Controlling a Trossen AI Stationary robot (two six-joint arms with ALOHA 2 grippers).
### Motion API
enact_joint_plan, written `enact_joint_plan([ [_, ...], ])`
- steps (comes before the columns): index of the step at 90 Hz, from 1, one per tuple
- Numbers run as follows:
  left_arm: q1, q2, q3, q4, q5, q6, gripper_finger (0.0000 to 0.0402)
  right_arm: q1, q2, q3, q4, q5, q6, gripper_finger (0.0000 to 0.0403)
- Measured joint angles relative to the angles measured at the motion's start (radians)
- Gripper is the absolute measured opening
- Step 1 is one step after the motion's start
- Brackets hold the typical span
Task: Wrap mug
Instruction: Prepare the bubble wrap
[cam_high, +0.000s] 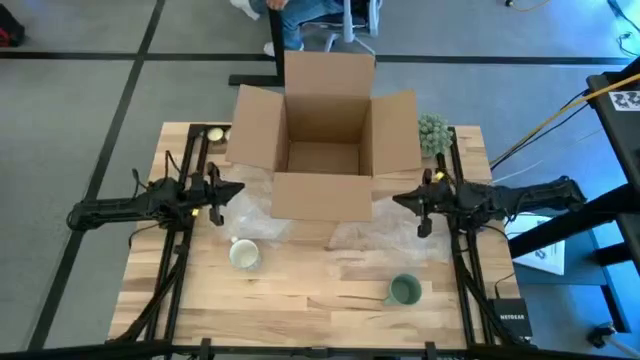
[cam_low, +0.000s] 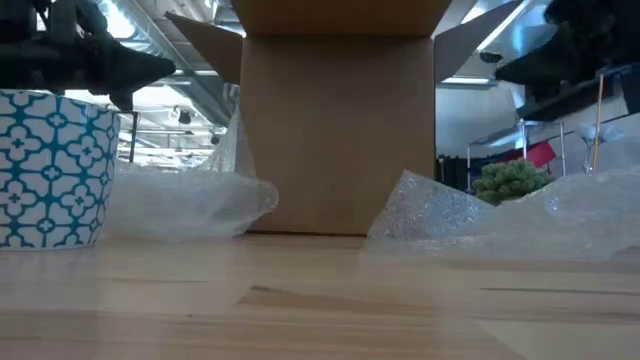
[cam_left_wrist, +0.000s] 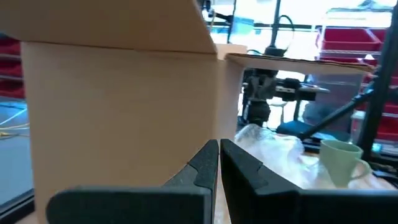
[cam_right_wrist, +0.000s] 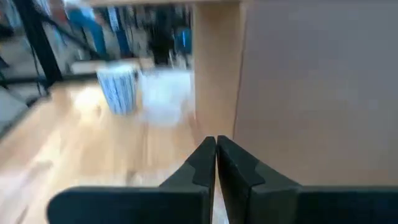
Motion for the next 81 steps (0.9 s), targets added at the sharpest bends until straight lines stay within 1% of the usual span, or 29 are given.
enact_joint_plan([
  [7, 0.0, 0.0, 0.0, 0.0, 0.0, -0.006, 0.0, 0.0, 0.092, 0.064, -0.077, -0.011, 0.026, 0.0003],
  [13, 0.0, 0.0, 0.0, 0.0, -0.01, -0.006, 0.0, 0.0, 0.176, 0.127, -0.14, -0.039, 0.043, 0.0014],
  [21, 0.0, 0.0, 0.0, 0.0, -0.026, -0.006, 0.0, 0.0, 0.289, 0.221, -0.239, -0.089, 0.058, 0.0043],
  [27, 0.0, 0.0, 0.0, 0.0, -0.034, -0.006, 0.0, 0.0, 0.37, 0.293, -0.318, -0.128, 0.103, 0.0071],
  [31, 0.0, 0.0, 0.0, 0.0, -0.035, -0.006, 0.0, 0.0, 0.42, 0.337, -0.371, -0.167, 0.13, 0.0091],
  [40, 0.0, 0.0, 0.0, -0.001, -0.037, -0.006, 0.0, 0.001, 0.533, 0.406, -0.464, -0.291, 0.193, 0.0136],
  [46, 0.0, 0.0, 0.0, -0.001, -0.037, -0.006, 0.0, 0.007, 0.599, 0.425, -0.495, -0.375, 0.234, 0.0163],
  [53, 0.0, 0.0, 0.0, -0.003, -0.038, -0.009, 0.0, 0.035, 0.67, 0.426, -0.523, -0.429, 0.267, 0.0189],
  [60, 0.0, 0.0, 0.001, -0.004, -0.038, -0.011, 0.0, 0.072, 0.736, 0.426, -0.532, -0.434, 0.284, 0.0209],
  [65, 0.0, 0.0, 0.001, -0.004, -0.038, -0.011, 0.0, 0.094, 0.775, 0.426, -0.531, -0.415, 0.298, 0.0217],
  [81, 0.0, 0.0, 0.001, -0.015, -0.037, -0.013, 0.0, 0.143, 0.895, 0.426, -0.513, -0.271, 0.336, 0.0219],
])
